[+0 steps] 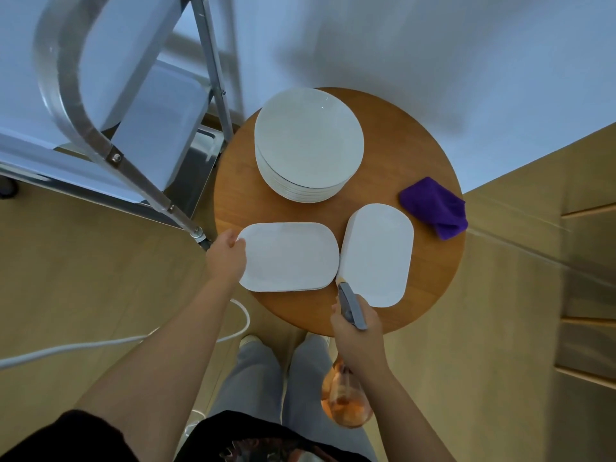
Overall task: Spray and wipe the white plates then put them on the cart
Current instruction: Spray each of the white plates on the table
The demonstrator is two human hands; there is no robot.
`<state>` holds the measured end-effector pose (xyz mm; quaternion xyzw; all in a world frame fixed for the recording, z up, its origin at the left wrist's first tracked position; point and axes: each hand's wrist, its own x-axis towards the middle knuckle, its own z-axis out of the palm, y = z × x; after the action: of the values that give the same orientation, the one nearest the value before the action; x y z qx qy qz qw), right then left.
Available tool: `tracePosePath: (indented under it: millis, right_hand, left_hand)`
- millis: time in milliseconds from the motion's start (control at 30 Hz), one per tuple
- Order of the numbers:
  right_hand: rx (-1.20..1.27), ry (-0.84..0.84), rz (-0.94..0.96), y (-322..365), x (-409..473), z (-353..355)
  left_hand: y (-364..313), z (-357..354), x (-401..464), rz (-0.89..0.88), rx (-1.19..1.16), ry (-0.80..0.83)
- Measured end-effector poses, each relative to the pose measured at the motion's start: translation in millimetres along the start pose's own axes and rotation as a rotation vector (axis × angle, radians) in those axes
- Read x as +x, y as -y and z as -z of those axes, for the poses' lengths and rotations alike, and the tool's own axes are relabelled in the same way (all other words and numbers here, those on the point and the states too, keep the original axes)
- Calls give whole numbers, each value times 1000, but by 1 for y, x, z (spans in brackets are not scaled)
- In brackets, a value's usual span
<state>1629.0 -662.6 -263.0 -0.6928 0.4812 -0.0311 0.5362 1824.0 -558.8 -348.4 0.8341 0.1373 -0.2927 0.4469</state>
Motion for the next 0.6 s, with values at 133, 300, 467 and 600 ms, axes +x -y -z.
tracePosePath:
  millis: [133,300,467,600]
  right_hand:
    - [2,-9,4,3,2,-1]
    - [23,-88,-15,0,7,7]
    - [35,-162,-16,-4,11,22]
    - [41,-191,-2,-5,11,31]
  left_hand:
    - [-4,-3,-5,-65,123,-55]
    - [-12,-31,-31,-405,308,8]
    - [-16,-82,-60,-389,349,319]
    - [-12,-114,-69,-284,533,403]
